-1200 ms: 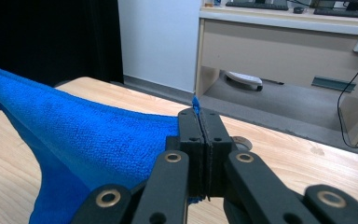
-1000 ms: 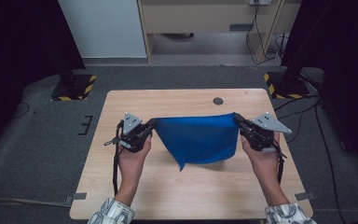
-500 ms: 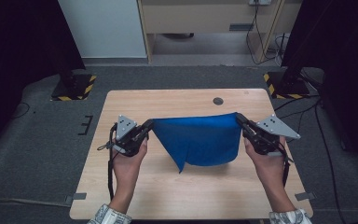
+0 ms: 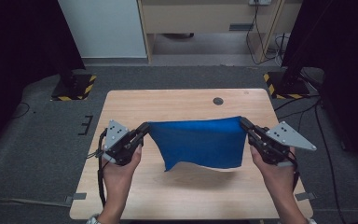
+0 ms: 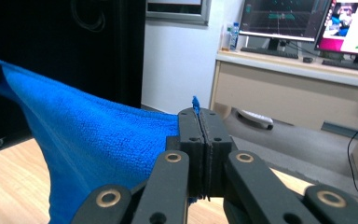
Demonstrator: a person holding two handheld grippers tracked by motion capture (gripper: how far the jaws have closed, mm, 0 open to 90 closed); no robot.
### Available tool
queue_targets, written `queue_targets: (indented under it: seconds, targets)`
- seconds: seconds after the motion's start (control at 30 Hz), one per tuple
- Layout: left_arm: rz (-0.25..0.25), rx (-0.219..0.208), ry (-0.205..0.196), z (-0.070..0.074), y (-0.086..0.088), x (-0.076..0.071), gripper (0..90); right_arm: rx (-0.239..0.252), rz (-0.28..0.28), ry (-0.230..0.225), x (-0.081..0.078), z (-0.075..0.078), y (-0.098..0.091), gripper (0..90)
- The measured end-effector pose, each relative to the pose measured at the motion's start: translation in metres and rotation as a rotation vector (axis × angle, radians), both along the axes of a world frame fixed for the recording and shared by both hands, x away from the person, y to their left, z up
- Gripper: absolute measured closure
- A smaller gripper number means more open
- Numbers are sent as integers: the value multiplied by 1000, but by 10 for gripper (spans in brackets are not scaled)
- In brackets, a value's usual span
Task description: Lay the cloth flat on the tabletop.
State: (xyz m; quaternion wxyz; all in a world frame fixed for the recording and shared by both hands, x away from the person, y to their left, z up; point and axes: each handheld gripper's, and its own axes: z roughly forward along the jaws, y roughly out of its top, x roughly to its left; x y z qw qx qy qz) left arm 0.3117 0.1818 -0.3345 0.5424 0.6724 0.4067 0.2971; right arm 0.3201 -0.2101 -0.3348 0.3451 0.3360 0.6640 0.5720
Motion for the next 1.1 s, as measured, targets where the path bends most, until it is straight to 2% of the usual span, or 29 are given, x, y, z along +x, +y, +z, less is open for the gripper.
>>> queue_targets:
  seconds: [0.07, 0.1, 0.2, 0.27, 0.37, 0.4, 0.5, 0.57, 0.6, 0.63, 0.73, 0.87, 1.1]
  targets:
    - [-6, 1, -6, 3, 0, -4, 861, -1, 12, -7, -7, 4, -2, 889]
    - [-16, 9, -22, 10, -1, -10, 861, -1, 17, -9, -11, 6, -4, 889]
    - [-26, 16, -44, 19, -2, -19, 861, 25, 31, -3, -19, 10, -7, 889]
    - [-28, 26, -44, 23, -3, -19, 861, 29, 36, 3, -23, 11, -9, 889]
    - [-34, 23, -25, 22, -4, -14, 861, 14, 29, 23, -19, 8, -9, 889]
    - [-30, 29, 5, 17, -5, -2, 861, 4, 26, 38, -14, 4, -9, 889]
    - [-27, 55, 63, -1, -8, 20, 861, -24, 12, 75, 1, -10, -7, 889]
    - [-27, 59, 99, -13, -10, 33, 860, -43, 0, 113, 14, -25, -6, 889]
    - [-27, 59, 99, -13, -10, 33, 859, -49, -7, 134, 22, -34, -6, 889]
    - [-23, 66, 125, -25, -12, 45, 857, -52, -11, 152, 28, -41, -7, 889]
    - [-18, 62, 161, -41, -16, 57, 855, -70, -21, 181, 43, -58, -8, 889]
    - [-7, 69, 201, -58, -20, 70, 857, -68, -30, 225, 61, -76, -10, 889]
    - [14, 66, 231, -74, -21, 84, 860, -92, -30, 246, 79, -89, -9, 889]
